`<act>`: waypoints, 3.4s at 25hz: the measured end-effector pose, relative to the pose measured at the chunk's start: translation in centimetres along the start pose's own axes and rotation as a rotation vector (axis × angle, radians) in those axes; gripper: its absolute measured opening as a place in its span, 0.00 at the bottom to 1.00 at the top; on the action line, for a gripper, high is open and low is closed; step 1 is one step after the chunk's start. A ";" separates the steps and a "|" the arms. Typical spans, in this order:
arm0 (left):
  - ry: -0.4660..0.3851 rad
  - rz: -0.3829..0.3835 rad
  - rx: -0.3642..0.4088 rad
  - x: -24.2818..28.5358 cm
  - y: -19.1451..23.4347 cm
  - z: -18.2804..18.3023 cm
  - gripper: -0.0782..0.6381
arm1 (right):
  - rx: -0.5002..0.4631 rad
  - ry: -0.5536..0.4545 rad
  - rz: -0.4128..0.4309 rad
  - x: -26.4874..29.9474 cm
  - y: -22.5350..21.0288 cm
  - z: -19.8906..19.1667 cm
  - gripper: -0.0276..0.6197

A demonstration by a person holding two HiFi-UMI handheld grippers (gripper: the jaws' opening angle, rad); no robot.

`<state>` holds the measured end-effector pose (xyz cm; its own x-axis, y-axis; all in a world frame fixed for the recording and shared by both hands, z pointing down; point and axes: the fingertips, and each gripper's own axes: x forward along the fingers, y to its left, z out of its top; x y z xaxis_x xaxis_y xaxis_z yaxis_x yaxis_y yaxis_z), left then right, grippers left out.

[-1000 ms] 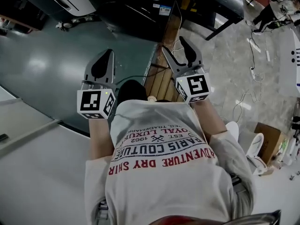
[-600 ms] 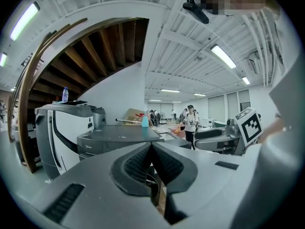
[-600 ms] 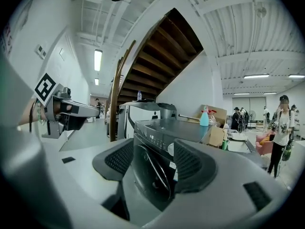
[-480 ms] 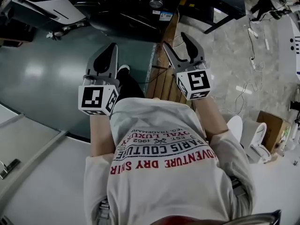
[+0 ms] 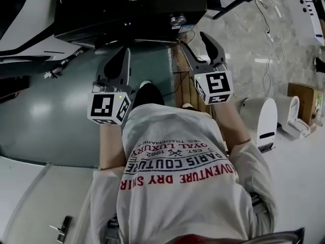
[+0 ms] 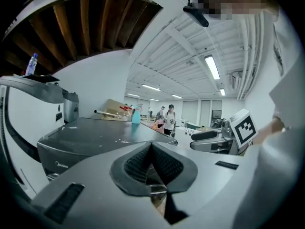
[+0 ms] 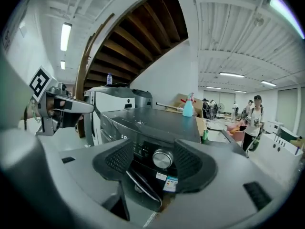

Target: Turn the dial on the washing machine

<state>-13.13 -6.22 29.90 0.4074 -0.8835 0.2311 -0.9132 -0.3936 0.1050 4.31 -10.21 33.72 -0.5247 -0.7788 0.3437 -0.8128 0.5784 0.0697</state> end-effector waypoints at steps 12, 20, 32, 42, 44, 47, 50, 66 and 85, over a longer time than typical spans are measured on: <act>0.058 -0.168 -0.062 3.1 8.0 2.9 0.13 | 0.047 0.147 -0.203 4.4 0.6 1.7 0.44; 0.141 -0.149 -0.069 4.1 8.1 -2.0 0.13 | 0.039 0.206 -0.236 7.8 -0.6 -2.1 0.44; 0.168 -0.070 -0.074 4.8 8.0 -5.7 0.13 | -0.010 0.230 -0.295 10.9 -2.3 -7.3 0.45; 0.159 -0.052 -0.082 4.2 5.9 -7.0 0.13 | 0.031 0.199 -0.282 11.2 -2.9 -7.4 0.47; 0.161 -0.046 -0.088 4.0 5.8 -7.1 0.13 | 0.059 0.203 -0.285 11.2 -3.2 -7.6 0.47; 0.153 -0.032 -0.092 3.5 5.8 -6.7 0.13 | 0.137 0.207 -0.276 11.1 -3.3 -7.8 0.46; 0.145 -0.014 -0.049 3.2 6.0 -6.1 0.13 | 0.249 0.189 -0.257 11.1 -3.5 -7.9 0.46; 0.127 0.007 -0.028 3.0 5.4 -5.4 0.13 | 0.293 0.161 -0.222 10.2 -3.4 -8.1 0.48; 0.143 0.007 -0.025 3.4 5.6 -6.0 0.13 | -0.268 0.206 -0.296 11.8 -2.4 -7.9 0.48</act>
<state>-16.87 -9.90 37.12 0.3989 -0.8401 0.3676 -0.9164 -0.3799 0.1261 2.08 -18.92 44.99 -0.1959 -0.8715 0.4495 -0.8120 0.4012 0.4239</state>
